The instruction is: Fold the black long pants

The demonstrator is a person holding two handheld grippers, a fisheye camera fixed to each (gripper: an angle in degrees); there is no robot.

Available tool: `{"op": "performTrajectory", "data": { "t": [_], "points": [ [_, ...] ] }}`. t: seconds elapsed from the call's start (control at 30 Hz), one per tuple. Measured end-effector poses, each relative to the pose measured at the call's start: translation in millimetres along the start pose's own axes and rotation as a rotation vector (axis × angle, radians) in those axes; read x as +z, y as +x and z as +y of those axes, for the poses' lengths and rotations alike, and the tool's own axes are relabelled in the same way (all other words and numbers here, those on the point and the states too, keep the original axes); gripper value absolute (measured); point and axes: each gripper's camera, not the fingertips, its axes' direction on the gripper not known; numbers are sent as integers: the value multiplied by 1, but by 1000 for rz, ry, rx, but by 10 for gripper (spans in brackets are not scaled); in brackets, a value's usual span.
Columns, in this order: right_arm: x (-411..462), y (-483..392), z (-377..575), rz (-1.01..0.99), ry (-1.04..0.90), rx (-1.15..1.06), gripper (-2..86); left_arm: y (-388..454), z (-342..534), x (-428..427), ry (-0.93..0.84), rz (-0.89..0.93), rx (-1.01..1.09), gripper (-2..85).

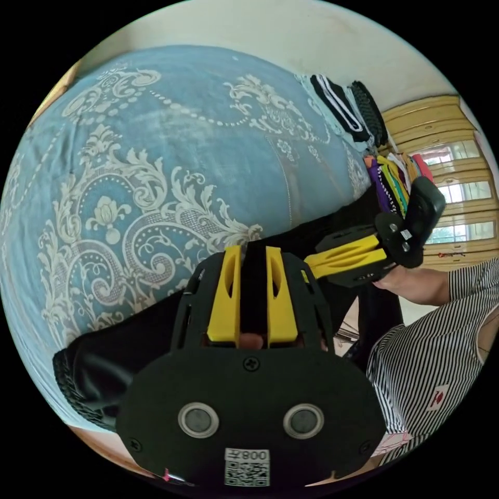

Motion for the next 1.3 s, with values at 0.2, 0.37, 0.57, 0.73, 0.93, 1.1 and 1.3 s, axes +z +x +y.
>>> {"op": "performTrajectory", "data": {
  "t": [0.2,0.37,0.57,0.73,0.93,1.1,1.3],
  "points": [
    [-14,-11,3,-37,99,5,1,-21,9,-2,44,26,-2,24],
    [21,-31,5,-87,-67,-48,1,-30,19,-33,199,15,23,17],
    [26,-42,0,-40,-44,-60,2,-53,10,-10,133,-40,22,16],
    [26,-36,-8,-80,-44,-26,2,-80,16,22,76,-63,-26,14],
    [10,-18,-21,-168,-15,53,3,-103,67,-8,247,-52,-78,16],
    [-34,13,-54,-44,139,71,16,-135,151,-55,367,-119,-171,53],
    [-26,50,-102,-1,51,103,60,-212,266,-102,435,-222,-461,97]
  ]
}}
